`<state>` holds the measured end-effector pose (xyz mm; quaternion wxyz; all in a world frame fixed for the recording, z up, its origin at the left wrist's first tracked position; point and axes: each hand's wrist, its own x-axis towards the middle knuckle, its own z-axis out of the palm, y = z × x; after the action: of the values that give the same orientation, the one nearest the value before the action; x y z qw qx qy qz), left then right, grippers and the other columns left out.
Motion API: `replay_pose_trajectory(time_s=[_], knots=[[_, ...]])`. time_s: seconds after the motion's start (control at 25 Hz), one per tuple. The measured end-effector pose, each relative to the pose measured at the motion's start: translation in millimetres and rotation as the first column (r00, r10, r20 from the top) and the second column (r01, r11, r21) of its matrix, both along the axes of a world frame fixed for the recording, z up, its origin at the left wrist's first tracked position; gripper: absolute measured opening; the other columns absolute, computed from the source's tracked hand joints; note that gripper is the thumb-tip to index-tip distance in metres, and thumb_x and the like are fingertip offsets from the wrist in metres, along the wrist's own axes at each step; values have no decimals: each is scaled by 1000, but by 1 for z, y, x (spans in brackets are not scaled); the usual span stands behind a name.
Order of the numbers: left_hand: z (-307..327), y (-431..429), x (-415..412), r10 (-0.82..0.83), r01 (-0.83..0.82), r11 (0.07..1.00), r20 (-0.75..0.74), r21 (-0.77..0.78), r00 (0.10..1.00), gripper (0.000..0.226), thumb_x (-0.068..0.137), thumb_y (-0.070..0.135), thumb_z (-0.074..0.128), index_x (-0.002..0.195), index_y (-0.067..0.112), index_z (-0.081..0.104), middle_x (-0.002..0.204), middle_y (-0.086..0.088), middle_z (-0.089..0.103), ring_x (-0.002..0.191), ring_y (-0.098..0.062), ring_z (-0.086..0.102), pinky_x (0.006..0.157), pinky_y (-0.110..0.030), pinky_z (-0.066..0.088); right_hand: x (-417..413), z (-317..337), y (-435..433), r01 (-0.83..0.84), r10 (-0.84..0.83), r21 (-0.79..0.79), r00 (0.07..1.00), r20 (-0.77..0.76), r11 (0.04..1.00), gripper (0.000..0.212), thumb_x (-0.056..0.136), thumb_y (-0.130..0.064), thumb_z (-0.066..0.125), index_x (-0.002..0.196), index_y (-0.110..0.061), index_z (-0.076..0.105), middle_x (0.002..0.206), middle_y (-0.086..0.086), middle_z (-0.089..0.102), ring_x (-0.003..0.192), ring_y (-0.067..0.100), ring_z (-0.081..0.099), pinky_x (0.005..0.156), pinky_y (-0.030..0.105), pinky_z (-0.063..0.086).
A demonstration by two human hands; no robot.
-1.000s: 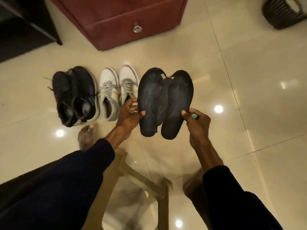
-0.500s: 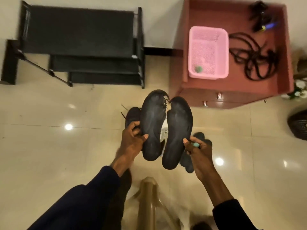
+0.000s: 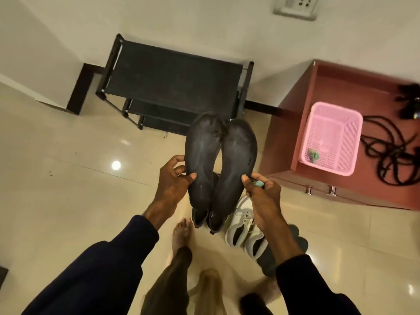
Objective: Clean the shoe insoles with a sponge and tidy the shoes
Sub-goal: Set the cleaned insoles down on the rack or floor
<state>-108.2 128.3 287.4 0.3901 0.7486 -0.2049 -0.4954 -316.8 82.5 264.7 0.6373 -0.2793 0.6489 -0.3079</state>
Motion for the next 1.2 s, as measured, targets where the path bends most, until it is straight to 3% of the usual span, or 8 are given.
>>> replay_pose_trajectory(time_s=[0.2, 0.48, 0.64, 0.84, 1.0, 1.2], knots=[[-10, -38, 26, 42, -41, 999, 33, -29, 999, 44, 89, -3, 74, 120, 24, 59, 121, -9, 70, 105, -22, 72, 80, -31, 63, 27, -5, -53, -60, 59, -24, 998, -3, 998, 15, 90, -4, 73, 96, -18, 72, 84, -5, 72, 64, -2, 63, 61, 13, 49], [-59, -110, 104, -1, 0, 999, 20, 51, 1000, 46, 89, -4, 73, 129, 15, 58, 116, -6, 71, 97, -13, 73, 77, -25, 63, 107, -48, -117, 14, -10, 40, 997, -80, 999, 17, 89, -3, 75, 101, -14, 74, 89, -3, 73, 70, 0, 64, 69, 18, 50], [-74, -152, 143, -84, 81, 995, 46, 63, 995, 44, 89, -9, 71, 127, 11, 58, 101, 7, 70, 79, 1, 72, 62, -16, 56, 143, -65, -151, 78, -70, 56, 989, -132, 995, 26, 89, -6, 75, 114, -8, 72, 100, 1, 74, 93, 17, 68, 79, 27, 55], [-96, -198, 162, -140, 138, 990, 62, 36, 988, 44, 87, -10, 71, 125, 10, 59, 101, 4, 71, 84, 1, 71, 68, -11, 55, 164, -89, -193, 180, -160, 70, 959, -233, 981, 36, 87, -8, 79, 122, -4, 69, 115, 10, 72, 104, 24, 69, 97, 38, 57], [-112, -230, 158, -117, 116, 992, 25, 41, 993, 45, 88, -7, 73, 126, 13, 60, 101, 2, 73, 89, -5, 72, 74, -19, 60, 165, -103, -217, 199, -171, 87, 951, -257, 976, 37, 87, -9, 78, 123, -5, 70, 117, 12, 72, 103, 29, 71, 87, 37, 62], [-127, -261, 156, -152, 148, 986, 42, 77, 988, 47, 88, -3, 74, 129, 13, 59, 112, -5, 72, 100, -18, 72, 89, -40, 62, 167, -114, -240, 161, -120, 88, 927, -354, 983, 37, 89, -12, 77, 125, -6, 68, 114, 9, 70, 93, 24, 68, 61, 15, 57]])
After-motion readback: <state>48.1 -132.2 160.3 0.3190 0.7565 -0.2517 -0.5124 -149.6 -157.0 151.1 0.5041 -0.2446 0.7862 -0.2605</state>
